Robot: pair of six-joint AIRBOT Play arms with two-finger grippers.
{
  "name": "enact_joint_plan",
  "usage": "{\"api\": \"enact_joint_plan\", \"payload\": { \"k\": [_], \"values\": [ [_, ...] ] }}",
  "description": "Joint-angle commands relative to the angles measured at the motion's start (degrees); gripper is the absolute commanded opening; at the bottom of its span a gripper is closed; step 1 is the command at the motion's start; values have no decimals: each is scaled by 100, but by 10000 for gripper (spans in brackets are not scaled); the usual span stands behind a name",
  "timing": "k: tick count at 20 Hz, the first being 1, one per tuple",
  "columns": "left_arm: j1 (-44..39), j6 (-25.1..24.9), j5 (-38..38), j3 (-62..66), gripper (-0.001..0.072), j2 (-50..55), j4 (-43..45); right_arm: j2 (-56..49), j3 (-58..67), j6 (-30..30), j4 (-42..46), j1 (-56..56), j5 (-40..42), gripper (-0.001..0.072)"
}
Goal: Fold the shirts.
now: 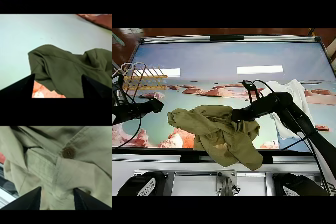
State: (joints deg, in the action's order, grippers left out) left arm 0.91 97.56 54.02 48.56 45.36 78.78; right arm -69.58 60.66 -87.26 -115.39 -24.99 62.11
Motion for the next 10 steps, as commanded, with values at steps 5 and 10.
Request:
{"api": "enact_joint_plan", "payload": {
  "k": [5,10],
  "values": [
    [249,-951,1720,428,720,197,-833,667,474,46,946,997,693,601],
    [-321,-944,1174,-597,720,807,-1189,157,413,31,1156,1447,1502,621]
  ]
}}
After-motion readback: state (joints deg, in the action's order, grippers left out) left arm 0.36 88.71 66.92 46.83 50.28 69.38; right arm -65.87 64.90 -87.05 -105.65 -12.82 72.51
